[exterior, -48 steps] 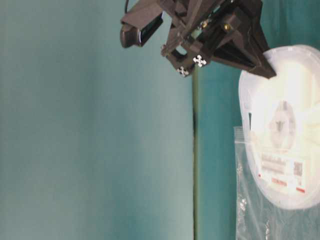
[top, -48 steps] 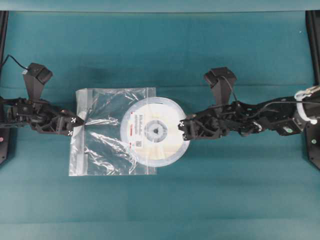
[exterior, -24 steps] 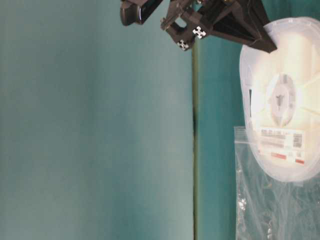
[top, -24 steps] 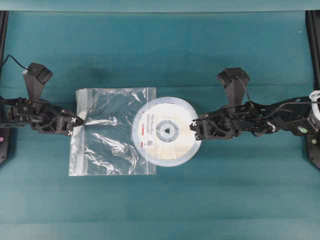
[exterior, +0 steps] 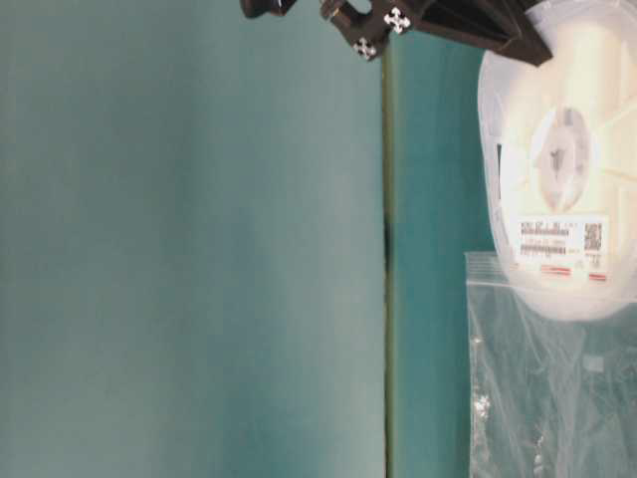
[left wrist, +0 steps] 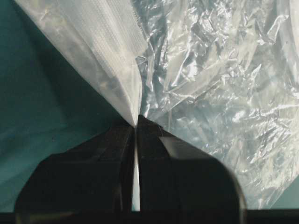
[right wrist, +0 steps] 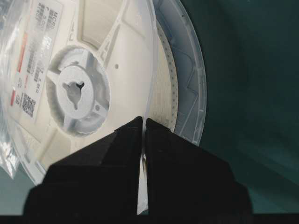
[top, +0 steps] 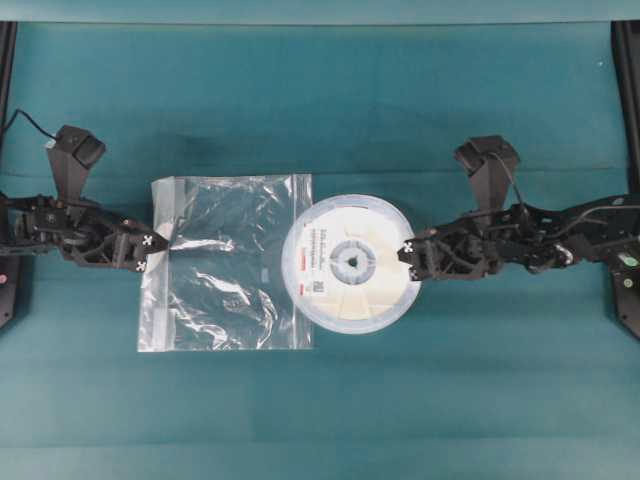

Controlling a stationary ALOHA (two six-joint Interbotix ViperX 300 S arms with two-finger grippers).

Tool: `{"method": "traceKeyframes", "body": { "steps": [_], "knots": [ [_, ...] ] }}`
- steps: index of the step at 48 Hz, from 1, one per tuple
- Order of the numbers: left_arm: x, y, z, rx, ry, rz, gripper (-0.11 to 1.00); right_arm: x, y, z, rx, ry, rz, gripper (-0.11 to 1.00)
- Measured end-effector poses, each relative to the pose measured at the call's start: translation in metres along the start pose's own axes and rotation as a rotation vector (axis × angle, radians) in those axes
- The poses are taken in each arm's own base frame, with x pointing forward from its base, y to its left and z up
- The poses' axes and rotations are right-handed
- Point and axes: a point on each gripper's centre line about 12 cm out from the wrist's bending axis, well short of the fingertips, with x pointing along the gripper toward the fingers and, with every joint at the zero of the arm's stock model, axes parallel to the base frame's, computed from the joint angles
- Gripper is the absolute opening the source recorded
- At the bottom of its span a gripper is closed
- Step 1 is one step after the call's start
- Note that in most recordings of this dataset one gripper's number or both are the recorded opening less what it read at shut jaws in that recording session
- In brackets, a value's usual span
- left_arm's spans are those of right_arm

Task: Take out the reel from the clear zip bag.
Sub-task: 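Pull the reel rightward out of the bag with the right gripper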

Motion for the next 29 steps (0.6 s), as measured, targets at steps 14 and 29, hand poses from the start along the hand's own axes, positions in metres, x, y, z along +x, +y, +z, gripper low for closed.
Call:
{"method": "traceKeyframes", "body": {
  "steps": [14,29],
  "knots": [
    [0.000,-0.001,0.000,0.003,0.001,-0.001,0.00,-0.009,-0.007,-0.002,0.003,0.003,-0.002,0.04],
    [0.000,-0.001,0.001,0.000,-0.002,-0.003,0.00,-0.018,-0.015,-0.004,0.001,0.004,-0.004,0.04]
  ]
}}
